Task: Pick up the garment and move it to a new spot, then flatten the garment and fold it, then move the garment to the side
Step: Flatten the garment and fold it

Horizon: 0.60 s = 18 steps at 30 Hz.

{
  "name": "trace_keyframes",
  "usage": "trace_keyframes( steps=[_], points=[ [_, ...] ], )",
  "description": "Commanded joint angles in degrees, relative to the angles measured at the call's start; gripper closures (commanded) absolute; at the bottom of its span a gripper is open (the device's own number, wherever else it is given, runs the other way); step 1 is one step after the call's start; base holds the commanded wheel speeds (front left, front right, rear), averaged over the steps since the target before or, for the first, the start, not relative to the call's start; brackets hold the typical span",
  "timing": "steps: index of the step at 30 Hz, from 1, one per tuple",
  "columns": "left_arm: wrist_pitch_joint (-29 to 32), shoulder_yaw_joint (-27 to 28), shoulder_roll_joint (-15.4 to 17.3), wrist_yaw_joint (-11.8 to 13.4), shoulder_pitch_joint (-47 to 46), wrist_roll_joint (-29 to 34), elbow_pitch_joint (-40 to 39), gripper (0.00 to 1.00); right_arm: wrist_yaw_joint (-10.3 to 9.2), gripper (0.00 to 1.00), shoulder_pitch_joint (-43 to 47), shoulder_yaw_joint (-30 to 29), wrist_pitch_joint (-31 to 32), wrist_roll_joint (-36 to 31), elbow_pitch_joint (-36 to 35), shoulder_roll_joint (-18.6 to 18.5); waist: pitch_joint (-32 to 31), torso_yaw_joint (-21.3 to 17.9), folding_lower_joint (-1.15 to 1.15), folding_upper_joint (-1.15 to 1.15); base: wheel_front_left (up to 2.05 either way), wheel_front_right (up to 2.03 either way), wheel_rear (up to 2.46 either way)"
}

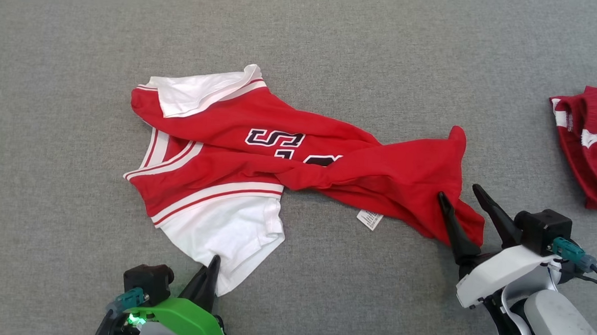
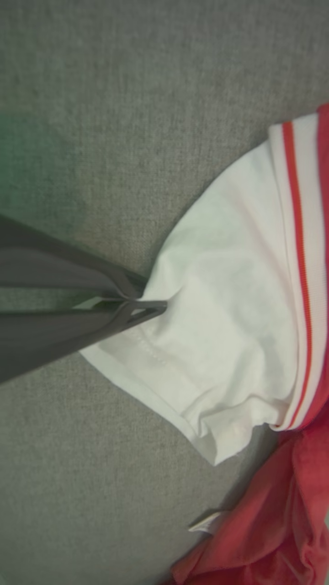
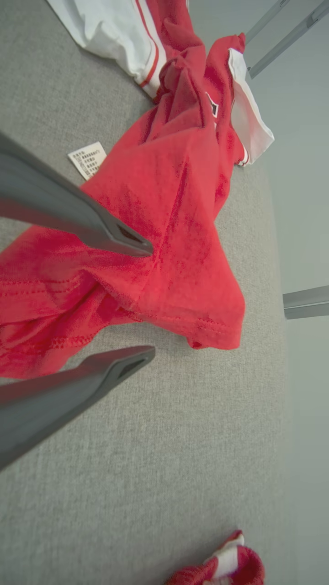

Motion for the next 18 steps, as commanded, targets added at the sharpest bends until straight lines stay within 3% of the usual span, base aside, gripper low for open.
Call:
trace_keyframes(
  steps=[1,3,5,11,18],
  points=[
    [-0.16,-0.17,-0.02,-0.25,-0.74,0.00,0.59,1.00,-0.05,0.00,-0.75,0.63,-0.05,0.43,0.89,-0.49,0.29,0.44,0.00,0.00,0.00,0.00,0.00],
    [-0.33,-0.34,-0.08,-0.25,-1.17,0.28,0.75,1.00,-0.05,0.00,-1.84,1.99,-0.55,1.67,2.91,-0.68,0.57,0.87,0.00,0.00,0.00,0.00,0.00],
    [-0.77,-0.40,-0.01,-0.24,-1.56,0.60,0.89,1.00,-0.05,0.98,-2.75,2.97,-1.13,2.48,4.44,-1.09,0.78,1.10,0.00,0.00,0.00,0.00,0.00],
    [-3.27,-0.11,0.74,-0.27,-2.63,1.83,-0.44,1.00,-0.05,1.00,-3.93,3.23,-4.05,4.09,4.89,-2.88,1.17,1.16,0.00,0.00,0.00,0.00,0.00],
    [-7.67,1.62,2.60,-0.03,-6.64,4.36,-7.19,1.00,-0.05,1.00,-5.44,-0.28,-5.62,1.76,-0.83,-4.68,0.51,0.24,0.00,0.00,0.00,0.00,0.00]
  ],
)
